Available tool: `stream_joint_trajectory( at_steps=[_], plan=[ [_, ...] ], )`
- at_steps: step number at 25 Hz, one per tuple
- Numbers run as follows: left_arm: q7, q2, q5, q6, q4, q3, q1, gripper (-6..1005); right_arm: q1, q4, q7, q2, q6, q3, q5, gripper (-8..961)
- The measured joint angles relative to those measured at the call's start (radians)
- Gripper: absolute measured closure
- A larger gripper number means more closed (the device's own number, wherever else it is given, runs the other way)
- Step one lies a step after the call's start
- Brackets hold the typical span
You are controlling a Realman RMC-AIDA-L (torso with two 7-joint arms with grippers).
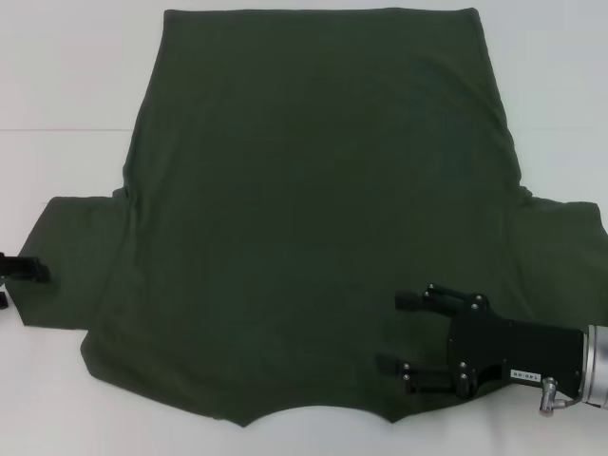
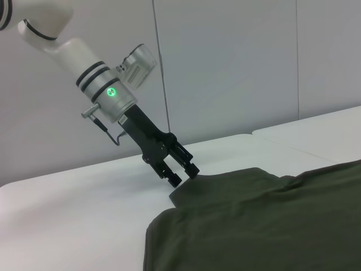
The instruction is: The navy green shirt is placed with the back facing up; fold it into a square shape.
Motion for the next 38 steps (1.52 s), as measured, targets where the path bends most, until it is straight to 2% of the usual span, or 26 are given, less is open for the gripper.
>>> stream_joint_trajectory(
  at_steps=[12,26,38],
  plan=[
    [0.007,0.002,0.001,-0.003,-0.034,0.002,-0.012,296,0.002,0.003,0.0,0.002,0.0,0.0,0.0,42],
    [0.02,-0.011,-0.002,-0.002,-0.037,0.005,-0.039,319,0.002,0.005,0.0,0.002,0.0,0.0,0.0,40],
    [0.013,-0.011,0.001,-0.006,-0.03,0.037,-0.04,339,0.003,0.007,0.0,0.002,-0.002,0.0,0.0,42]
  ],
)
